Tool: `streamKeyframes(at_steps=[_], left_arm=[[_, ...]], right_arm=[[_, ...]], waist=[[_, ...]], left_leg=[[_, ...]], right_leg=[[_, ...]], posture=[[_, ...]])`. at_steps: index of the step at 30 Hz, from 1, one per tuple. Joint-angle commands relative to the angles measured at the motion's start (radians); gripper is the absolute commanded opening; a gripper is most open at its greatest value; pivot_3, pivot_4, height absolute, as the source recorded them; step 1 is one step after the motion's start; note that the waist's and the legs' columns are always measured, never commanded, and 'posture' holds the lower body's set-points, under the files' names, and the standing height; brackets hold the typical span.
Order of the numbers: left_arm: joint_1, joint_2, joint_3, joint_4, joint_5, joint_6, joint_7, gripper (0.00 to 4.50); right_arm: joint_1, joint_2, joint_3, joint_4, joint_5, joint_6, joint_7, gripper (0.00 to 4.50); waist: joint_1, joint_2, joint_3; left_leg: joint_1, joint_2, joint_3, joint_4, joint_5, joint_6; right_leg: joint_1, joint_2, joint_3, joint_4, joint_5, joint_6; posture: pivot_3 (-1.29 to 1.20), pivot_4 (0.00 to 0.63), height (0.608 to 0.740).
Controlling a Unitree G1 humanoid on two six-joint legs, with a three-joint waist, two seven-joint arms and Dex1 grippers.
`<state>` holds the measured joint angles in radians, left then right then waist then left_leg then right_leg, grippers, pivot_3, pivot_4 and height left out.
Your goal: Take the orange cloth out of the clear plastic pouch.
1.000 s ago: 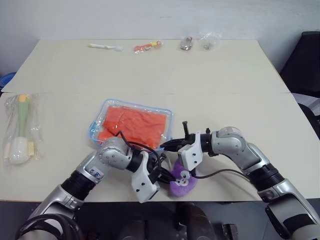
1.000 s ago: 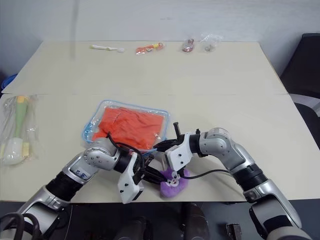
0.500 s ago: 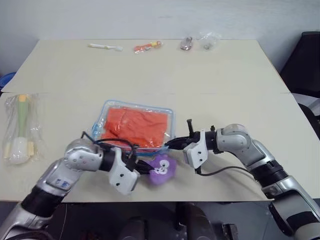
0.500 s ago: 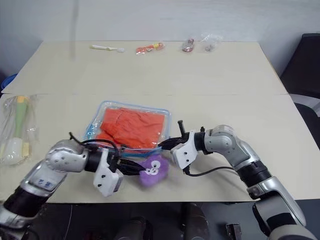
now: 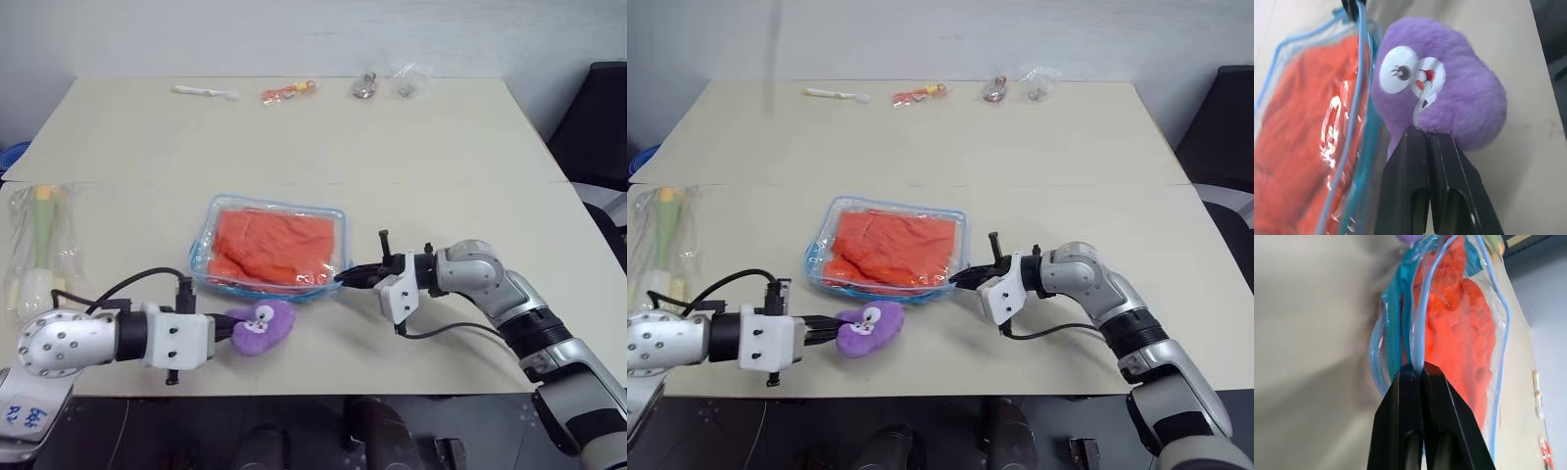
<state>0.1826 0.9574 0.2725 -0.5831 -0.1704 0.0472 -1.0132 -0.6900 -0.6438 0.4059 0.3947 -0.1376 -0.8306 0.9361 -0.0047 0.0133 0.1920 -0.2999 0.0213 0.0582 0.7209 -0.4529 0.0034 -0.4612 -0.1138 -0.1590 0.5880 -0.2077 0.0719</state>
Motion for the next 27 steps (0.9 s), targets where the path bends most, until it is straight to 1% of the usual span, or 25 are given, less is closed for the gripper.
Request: streamKeyframes(at_steps=[1, 6, 9, 11, 13, 16, 18, 20, 25, 27], left_arm=[[0.071, -0.01, 0.108, 0.02, 0.036, -0.045, 0.012, 0.05], [0.14, -0.018, 0.232, 0.099, 0.027, -0.059, 0.004, 0.05], [0.146, -0.006, 0.307, 0.166, 0.021, -0.08, -0.006, 0.05], [0.138, 0.004, 0.331, 0.205, 0.016, -0.091, -0.014, 0.05], [0.124, 0.019, 0.335, 0.25, 0.027, -0.121, -0.018, 0.05], [0.082, 0.06, 0.328, 0.374, 0.063, -0.187, -0.015, 0.05], [0.054, 0.079, 0.309, 0.441, 0.083, -0.222, -0.005, 0.05], [0.028, 0.082, 0.279, 0.47, 0.09, -0.231, 0.006, 0.05], [0.033, 0.048, 0.208, 0.372, 0.053, -0.161, 0.006, 0.05], [0.04, 0.037, 0.194, 0.348, 0.046, -0.122, 0.01, 0.49]], right_arm=[[-0.015, -0.026, -0.046, 0.027, 0.012, -0.043, -0.016, 0.0], [-0.038, -0.044, -0.049, 0.095, -0.009, -0.118, -0.029, 0.0], [-0.058, -0.073, -0.048, 0.159, -0.015, -0.208, -0.027, 0.0], [-0.071, -0.089, -0.043, 0.202, -0.013, -0.257, -0.023, 0.0], [-0.083, -0.097, -0.037, 0.239, -0.007, -0.288, -0.021, 0.0], [-0.096, -0.114, -0.028, 0.285, -0.003, -0.336, -0.013, 0.0], [-0.106, -0.111, -0.028, 0.306, -0.009, -0.347, -0.015, 0.0], [-0.114, -0.104, -0.028, 0.321, -0.015, -0.353, -0.02, 0.0], [-0.119, -0.091, -0.029, 0.323, -0.028, -0.345, -0.036, 0.0], [-0.12, -0.09, -0.027, 0.32, -0.019, -0.332, -0.03, 0.0]], waist=[[0.0, 0.0, 0.0], [0.0, 0.0, 0.0], [-0.001, 0.0, 0.0], [0.0, 0.0, 0.0], [-0.001, 0.0, 0.0], [-0.002, 0.0, 0.0], [-0.005, 0.001, 0.0], [-0.01, 0.001, 0.0], [-0.023, 0.001, 0.0], [-0.024, 0.001, 0.0]], left_leg=[[0.0, 0.0, 0.0, 0.0, 0.0, 0.0], [0.0, 0.0, 0.0, 0.0, 0.0, 0.0], [0.0, 0.0, 0.0, 0.0, 0.0, 0.0], [0.0, 0.0, 0.0, 0.0, 0.0, 0.0], [0.0, 0.0, 0.0, -0.001, 0.0, 0.0], [0.0, 0.0, 0.001, -0.001, 0.0, 0.0], [0.001, 0.001, 0.001, -0.001, 0.0, -0.001], [0.001, 0.001, 0.002, -0.001, 0.0, 0.0], [0.0, 0.006, 0.003, -0.002, 0.0, 0.0], [0.0, 0.006, 0.003, -0.002, 0.0, 0.0]], right_leg=[[0.0, 0.0, 0.0, 0.0, 0.0, 0.0], [0.0, 0.0, 0.0, 0.0, 0.0, 0.0], [0.0, 0.0, 0.0, 0.0, 0.0, 0.0], [0.0, 0.0, 0.0, 0.0, 0.0, 0.0], [0.0, 0.0, 0.0, 0.0, 0.0, 0.0], [0.0, 0.0, -0.001, 0.0, 0.0, -0.001], [0.0, 0.0, -0.001, 0.0, -0.001, -0.001], [0.0, 0.0, -0.001, 0.0, -0.001, -0.001], [-0.001, 0.0, -0.001, 0.0, -0.001, -0.001], [-0.001, 0.001, -0.001, 0.0, -0.001, -0.001]], posture=[[0.0, 0.15, 0.74], [0.0, 0.15, 0.74], [0.0, 0.15, 0.74], [0.0, 0.15, 0.74], [0.0, 0.15, 0.74], [0.0, 0.15, 0.74], [0.0, 0.15, 0.74], [0.0, 0.15, 0.74], [0.0, 0.15, 0.74], [0.0, 0.15, 0.74]])
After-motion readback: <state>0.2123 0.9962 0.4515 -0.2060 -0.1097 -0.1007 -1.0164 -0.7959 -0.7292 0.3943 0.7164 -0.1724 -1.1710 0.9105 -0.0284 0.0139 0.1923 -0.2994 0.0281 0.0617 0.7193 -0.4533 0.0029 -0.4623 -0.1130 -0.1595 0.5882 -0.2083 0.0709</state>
